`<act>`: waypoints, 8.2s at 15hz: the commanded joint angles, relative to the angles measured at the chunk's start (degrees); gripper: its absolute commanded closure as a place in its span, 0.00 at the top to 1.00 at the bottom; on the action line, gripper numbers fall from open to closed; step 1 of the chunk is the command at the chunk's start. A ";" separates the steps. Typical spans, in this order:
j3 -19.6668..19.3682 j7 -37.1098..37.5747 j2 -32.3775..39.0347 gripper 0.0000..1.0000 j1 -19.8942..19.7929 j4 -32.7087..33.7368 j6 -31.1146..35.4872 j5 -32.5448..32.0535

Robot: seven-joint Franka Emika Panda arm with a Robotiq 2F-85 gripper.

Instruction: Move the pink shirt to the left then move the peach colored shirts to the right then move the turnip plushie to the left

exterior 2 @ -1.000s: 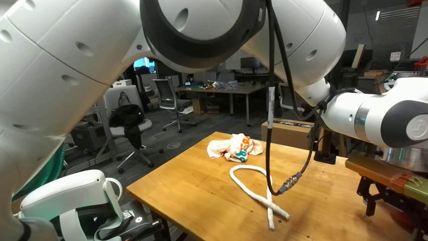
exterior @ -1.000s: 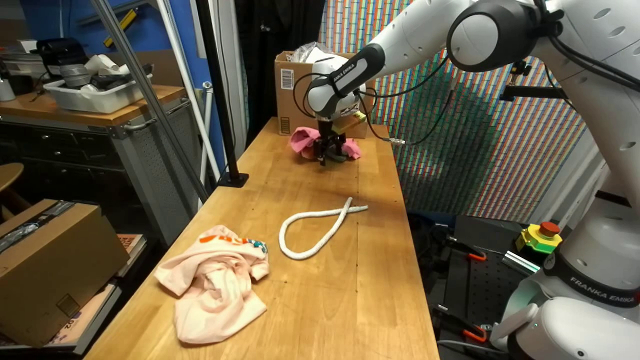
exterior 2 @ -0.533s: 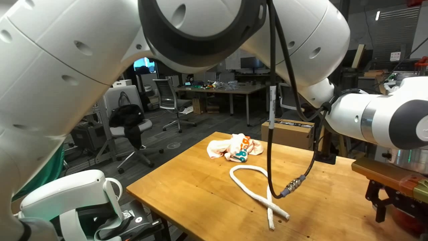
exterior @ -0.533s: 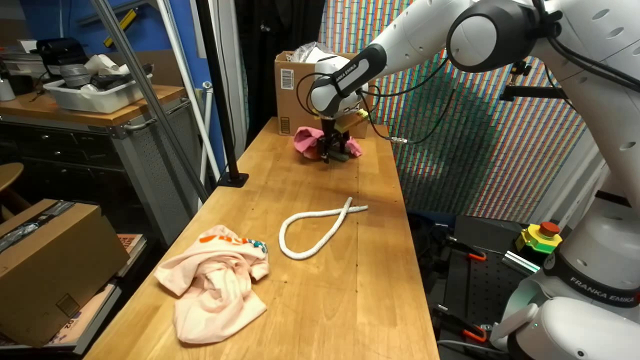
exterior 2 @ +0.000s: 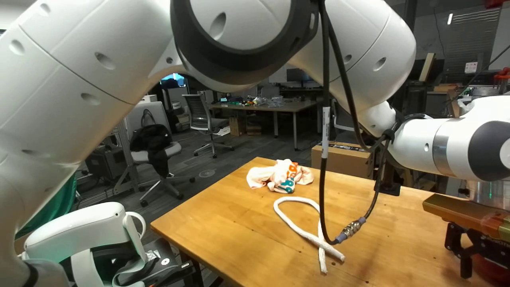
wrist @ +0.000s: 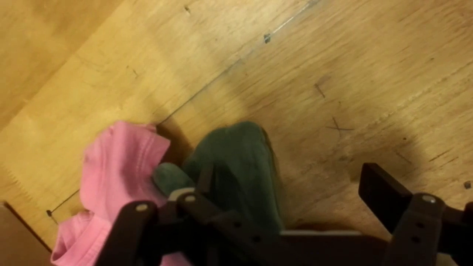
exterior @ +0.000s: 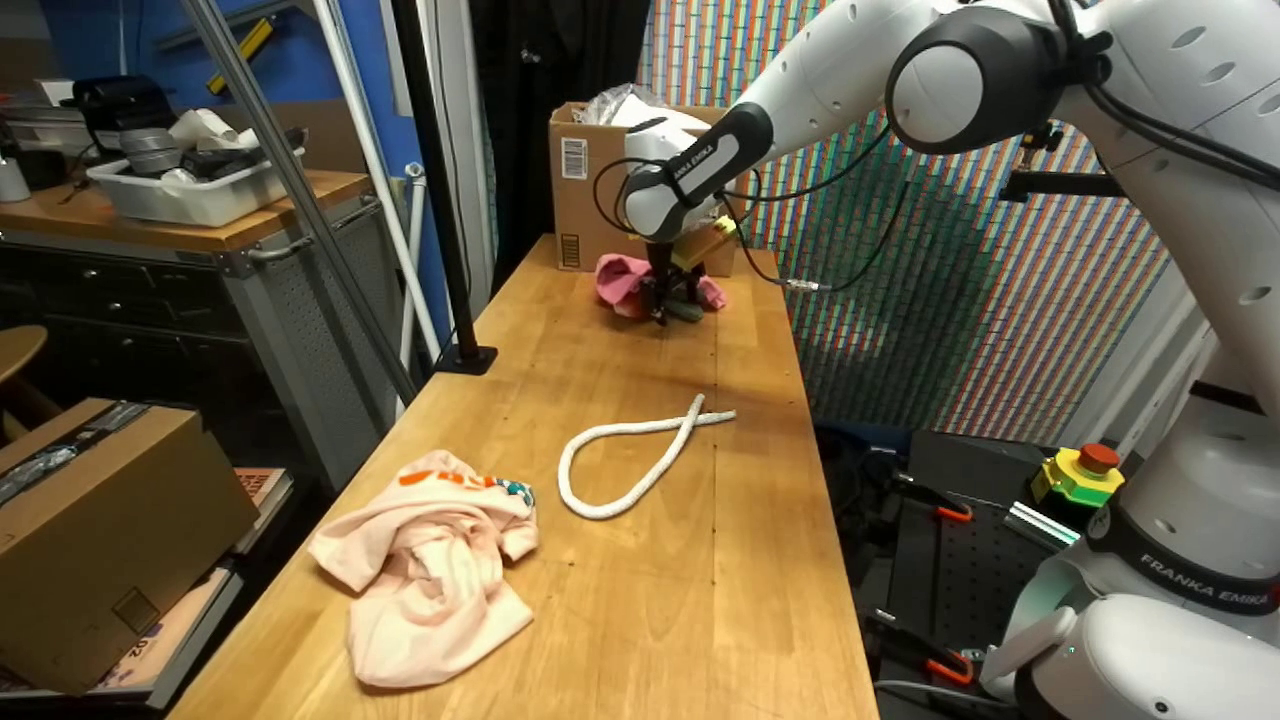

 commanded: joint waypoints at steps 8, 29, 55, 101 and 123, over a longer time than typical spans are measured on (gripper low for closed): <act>-1.55 1.89 3.08 1.00 1.21 4.12 -1.88 -2.03; 2.30 -1.72 5.48 1.00 -6.89 10.50 -9.87 10.07; 4.10 -0.56 -6.11 0.19 -1.47 2.46 -4.42 10.08; 2.89 0.32 -8.90 1.00 7.47 -4.36 1.78 0.33; -1.20 -1.08 8.07 1.00 11.48 21.69 0.69 -12.85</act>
